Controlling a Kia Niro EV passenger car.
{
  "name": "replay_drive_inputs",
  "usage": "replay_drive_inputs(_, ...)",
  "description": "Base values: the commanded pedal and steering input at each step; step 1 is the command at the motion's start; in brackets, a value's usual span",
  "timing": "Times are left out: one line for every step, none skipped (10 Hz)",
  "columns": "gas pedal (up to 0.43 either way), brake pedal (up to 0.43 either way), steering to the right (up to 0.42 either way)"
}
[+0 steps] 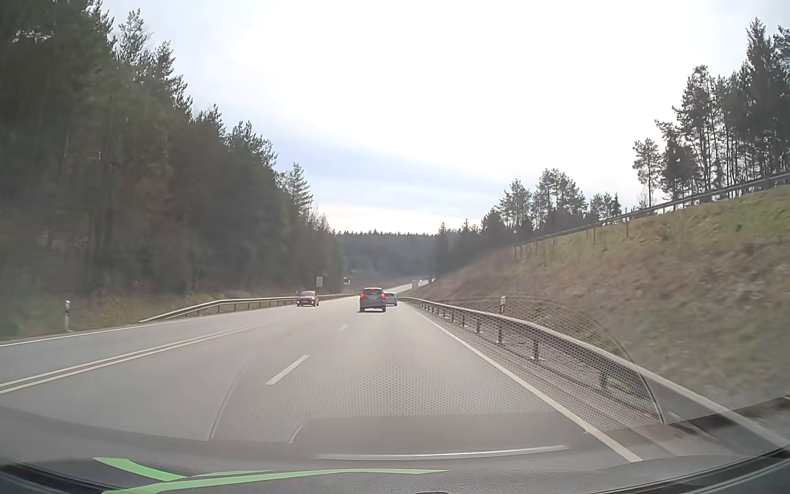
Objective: Follow the waypoints while adhering to traffic rules and regulations
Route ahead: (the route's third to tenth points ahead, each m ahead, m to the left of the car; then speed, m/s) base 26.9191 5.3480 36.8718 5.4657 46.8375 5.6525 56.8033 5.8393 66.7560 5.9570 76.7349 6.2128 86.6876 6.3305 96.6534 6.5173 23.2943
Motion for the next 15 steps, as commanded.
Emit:
replay_drive_inputs(0.087,0.000,-0.001)
replay_drive_inputs(0.087,0.000,0.000)
replay_drive_inputs(0.087,0.000,0.000)
replay_drive_inputs(0.087,0.000,0.000)
replay_drive_inputs(0.087,0.000,0.000)
replay_drive_inputs(0.087,0.000,0.000)
replay_drive_inputs(0.087,0.000,0.001)
replay_drive_inputs(0.087,0.000,0.002)
replay_drive_inputs(0.087,0.000,0.002)
replay_drive_inputs(0.087,0.000,0.001)
replay_drive_inputs(0.098,0.000,0.002)
replay_drive_inputs(0.098,0.000,0.001)
replay_drive_inputs(0.098,0.000,0.002)
replay_drive_inputs(0.098,0.000,0.002)
replay_drive_inputs(0.098,0.000,0.002)
